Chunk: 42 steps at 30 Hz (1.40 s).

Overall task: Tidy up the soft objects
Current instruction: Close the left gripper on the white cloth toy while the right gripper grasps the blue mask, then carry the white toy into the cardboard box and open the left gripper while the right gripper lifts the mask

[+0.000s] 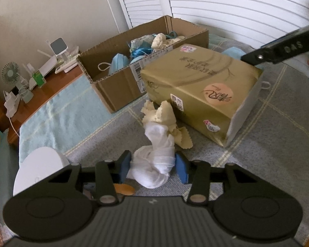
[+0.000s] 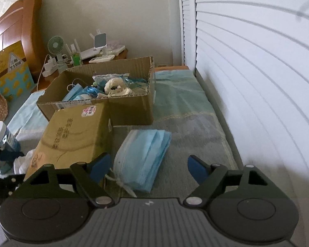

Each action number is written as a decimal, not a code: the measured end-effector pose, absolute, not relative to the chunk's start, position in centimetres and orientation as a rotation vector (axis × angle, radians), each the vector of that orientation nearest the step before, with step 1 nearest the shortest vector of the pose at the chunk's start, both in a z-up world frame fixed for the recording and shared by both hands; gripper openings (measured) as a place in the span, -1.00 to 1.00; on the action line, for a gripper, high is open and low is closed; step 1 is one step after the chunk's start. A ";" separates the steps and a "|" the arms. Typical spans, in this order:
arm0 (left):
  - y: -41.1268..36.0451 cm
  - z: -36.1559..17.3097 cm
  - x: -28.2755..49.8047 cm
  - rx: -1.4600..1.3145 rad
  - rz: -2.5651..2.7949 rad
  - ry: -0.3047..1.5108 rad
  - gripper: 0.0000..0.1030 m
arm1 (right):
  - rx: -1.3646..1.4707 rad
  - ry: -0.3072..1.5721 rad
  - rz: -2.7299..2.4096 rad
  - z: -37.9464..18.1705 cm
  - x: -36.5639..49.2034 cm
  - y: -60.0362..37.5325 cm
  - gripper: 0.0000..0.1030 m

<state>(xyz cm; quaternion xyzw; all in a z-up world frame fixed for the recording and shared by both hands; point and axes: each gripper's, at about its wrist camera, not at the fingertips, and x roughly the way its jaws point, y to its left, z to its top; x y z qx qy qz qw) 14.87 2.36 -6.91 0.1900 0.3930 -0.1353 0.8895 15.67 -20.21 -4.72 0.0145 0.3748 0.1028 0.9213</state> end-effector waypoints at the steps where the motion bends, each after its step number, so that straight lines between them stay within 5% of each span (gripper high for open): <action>1: 2.4 -6.9 14.9 0.392 -0.282 0.818 -0.06 | 0.032 0.775 0.214 -4.9 16.1 -20.2 0.60; 7: 2.6 -7.1 15.1 0.386 -0.280 0.826 -0.01 | 0.054 0.811 0.230 -5.9 17.8 -20.1 0.38; 18: 2.5 -7.1 15.2 0.393 -0.285 0.823 -0.01 | 0.004 0.810 0.236 -6.0 17.7 -19.7 -0.48; 42: 3.7 -3.4 13.1 0.331 -0.372 0.836 -0.14 | -0.040 0.722 0.201 -1.4 12.8 -20.1 -0.50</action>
